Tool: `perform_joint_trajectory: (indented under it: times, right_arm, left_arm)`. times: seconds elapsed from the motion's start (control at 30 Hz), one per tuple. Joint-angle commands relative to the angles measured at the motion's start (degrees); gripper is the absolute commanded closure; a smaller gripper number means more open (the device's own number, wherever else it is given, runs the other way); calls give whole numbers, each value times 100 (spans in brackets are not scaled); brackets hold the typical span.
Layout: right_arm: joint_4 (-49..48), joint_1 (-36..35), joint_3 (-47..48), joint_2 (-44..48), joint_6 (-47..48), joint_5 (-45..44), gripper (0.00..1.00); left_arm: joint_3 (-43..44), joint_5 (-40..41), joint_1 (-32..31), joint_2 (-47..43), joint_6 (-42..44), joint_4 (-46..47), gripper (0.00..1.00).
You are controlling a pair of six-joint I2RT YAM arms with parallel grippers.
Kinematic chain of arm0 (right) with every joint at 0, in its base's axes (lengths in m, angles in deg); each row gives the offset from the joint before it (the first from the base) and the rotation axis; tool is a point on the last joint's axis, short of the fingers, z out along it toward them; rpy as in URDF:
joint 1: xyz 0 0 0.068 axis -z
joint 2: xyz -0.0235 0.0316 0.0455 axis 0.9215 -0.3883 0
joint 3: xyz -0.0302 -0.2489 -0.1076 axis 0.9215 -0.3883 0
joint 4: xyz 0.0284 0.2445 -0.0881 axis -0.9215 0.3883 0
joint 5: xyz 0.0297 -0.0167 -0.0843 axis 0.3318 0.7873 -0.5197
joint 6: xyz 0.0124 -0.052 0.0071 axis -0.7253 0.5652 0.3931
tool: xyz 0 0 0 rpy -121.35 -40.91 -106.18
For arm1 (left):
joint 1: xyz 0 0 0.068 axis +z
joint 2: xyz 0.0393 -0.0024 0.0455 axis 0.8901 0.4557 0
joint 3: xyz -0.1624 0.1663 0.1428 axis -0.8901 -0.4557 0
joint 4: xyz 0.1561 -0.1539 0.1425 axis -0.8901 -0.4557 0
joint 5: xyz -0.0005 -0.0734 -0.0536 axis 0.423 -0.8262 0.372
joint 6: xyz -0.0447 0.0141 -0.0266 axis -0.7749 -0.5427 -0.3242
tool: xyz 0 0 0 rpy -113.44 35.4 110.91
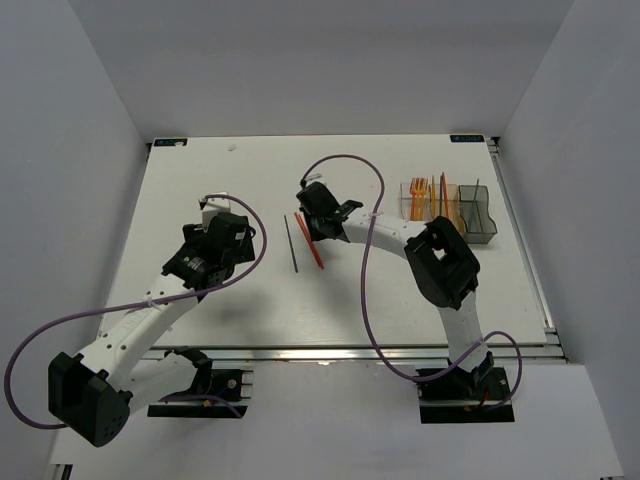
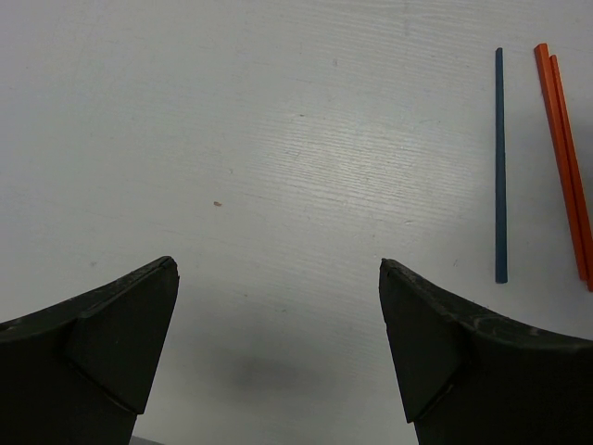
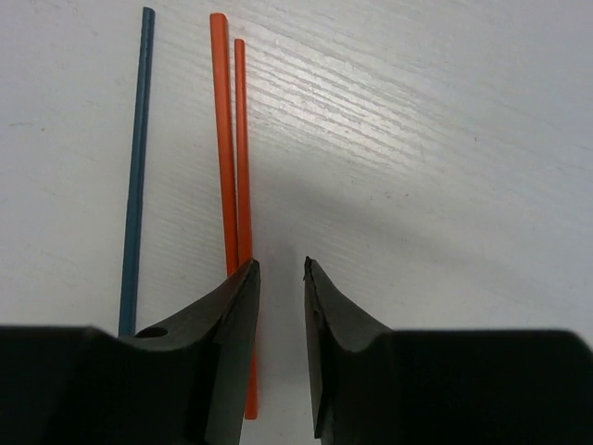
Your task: Sort the eating utensils into containers
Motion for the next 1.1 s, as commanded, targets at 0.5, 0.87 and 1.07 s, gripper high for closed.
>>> perform_joint_trajectory:
  times: [0.5,0.87,1.07]
  right_arm:
    - [60,-28,9,-194,35,343,72]
    - [51,-37,0,-317,18,527,73]
    - [104,-37,26,-405,44,440,73]
  left_arm:
    - [40,-48,20,-108,43,74,2]
    - [22,-66,20,-108,34,83,2]
    - [31,-75,20,-99,51,83,2]
